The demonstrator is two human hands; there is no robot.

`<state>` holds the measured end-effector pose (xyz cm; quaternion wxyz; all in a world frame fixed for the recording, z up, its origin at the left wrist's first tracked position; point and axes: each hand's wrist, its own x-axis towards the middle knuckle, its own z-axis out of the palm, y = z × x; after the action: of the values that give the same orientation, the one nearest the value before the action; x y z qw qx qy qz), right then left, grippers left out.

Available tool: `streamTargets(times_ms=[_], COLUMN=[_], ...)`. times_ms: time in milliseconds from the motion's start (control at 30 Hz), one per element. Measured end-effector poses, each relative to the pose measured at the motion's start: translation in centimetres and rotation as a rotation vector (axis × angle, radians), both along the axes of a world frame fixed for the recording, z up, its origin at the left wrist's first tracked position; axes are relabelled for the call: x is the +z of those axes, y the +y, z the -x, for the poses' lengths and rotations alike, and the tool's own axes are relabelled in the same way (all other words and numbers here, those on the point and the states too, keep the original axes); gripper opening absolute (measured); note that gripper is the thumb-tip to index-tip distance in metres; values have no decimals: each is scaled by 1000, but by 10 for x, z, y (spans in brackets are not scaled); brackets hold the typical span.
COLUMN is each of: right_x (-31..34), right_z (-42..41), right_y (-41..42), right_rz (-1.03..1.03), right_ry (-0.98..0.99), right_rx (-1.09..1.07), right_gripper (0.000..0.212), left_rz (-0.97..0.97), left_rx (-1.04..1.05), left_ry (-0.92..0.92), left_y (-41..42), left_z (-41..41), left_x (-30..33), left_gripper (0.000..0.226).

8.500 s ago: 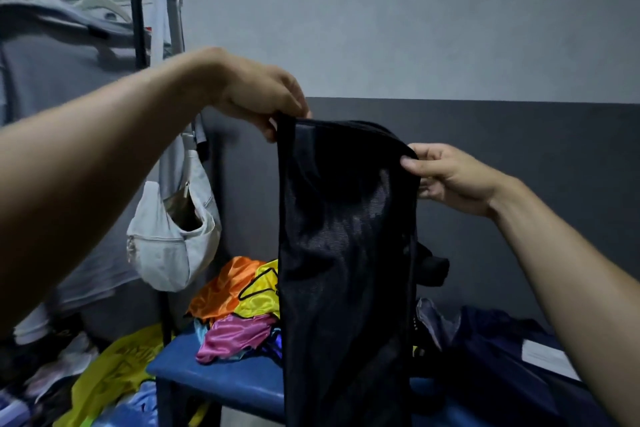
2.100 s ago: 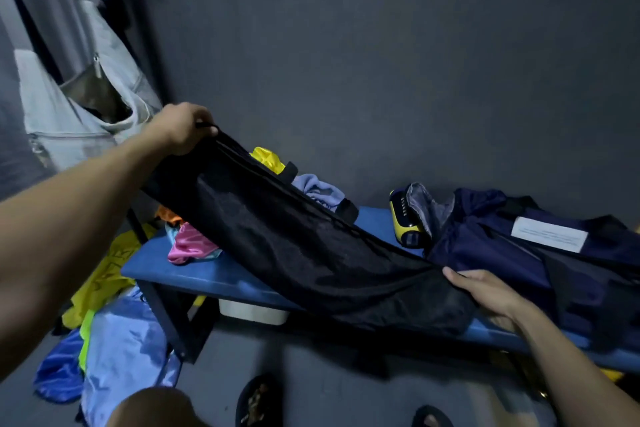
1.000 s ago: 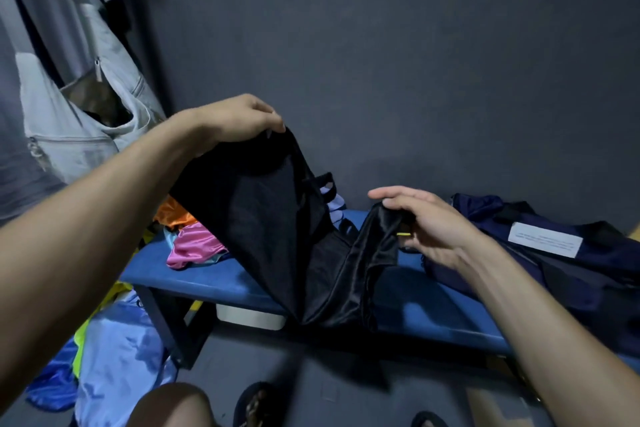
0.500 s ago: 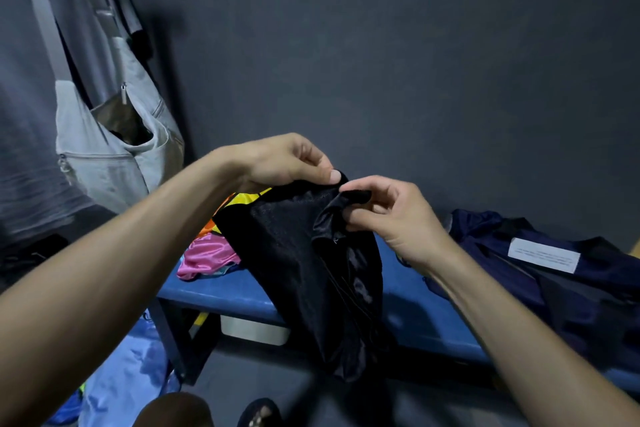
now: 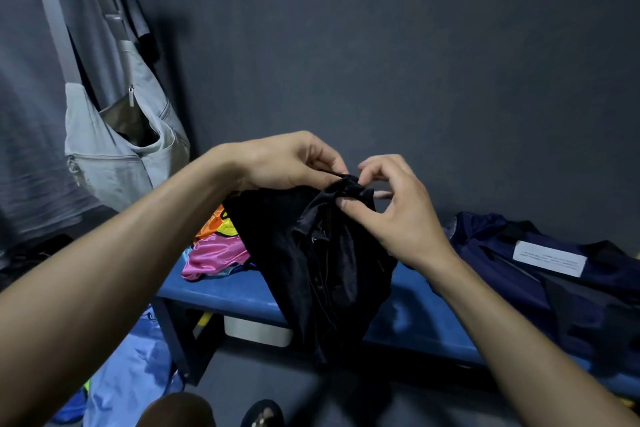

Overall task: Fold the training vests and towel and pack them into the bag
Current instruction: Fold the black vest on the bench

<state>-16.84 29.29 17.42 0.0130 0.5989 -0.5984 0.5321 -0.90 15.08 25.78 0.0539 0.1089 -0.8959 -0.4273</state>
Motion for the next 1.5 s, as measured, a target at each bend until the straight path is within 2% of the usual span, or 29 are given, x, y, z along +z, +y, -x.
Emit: streamTargets(times_ms=[100,133,233,300,400,467,533,633,733,867,967,1067,1133,1233,1300,1500], right_x=[3,3,1,-2,-4,-6,-9,-14,-15,-14,-14,-17,-20,-22,-21,-17], right_z=[5,7,11,11,8,8,11,13,13,14,20,30,35,38,38,45], right_y=[-4,-7,-11,-11,-9,-8,-9,-11,-12,-9,-4,-2,-2,-1,-1,-1], right_rz=[-76,-94,-134,-121,-81,-60,-50,-19,-12,-47,-69,-96,-108,-125,-153,-200], right_ry=[-107,-136,-240,-316,-406,-442,-466,-480,-522,-541,-544,-510,-493,-485,-477,-498], right_rx=[199,254,360,372,291,232,207,188,193,243,296,313,321,387,446,507], right_gripper=[47,48,20,10,13,14,14,23,20,19,21,22,23,24,25,29], left_rz=[70,83,108,202,422,408,376,375,314,136,35,107,91,-117,-186,-172], left_rx=[-71,-71,-45,1,255,434,505,552,670,745,654,578,554,472,398,131], left_ry=[34,52,108,177,483,718,795,761,739,778,758,699,696,632,560,542], left_y=[-1,0,1,1,3,13,30,52,58,55,50,40,35,35,32,15], left_z=[0,1,3,2,-5,-16,-26,-24,-6,11,16,14,12,11,13,12], left_x=[2,3,1,-1,-10,-24,-49,-93,-123,-134,-134,-134,-130,-121,-120,-120], left_gripper=[19,18,21,20,16,10,14,24,39,28,17,1,7,11,12,21])
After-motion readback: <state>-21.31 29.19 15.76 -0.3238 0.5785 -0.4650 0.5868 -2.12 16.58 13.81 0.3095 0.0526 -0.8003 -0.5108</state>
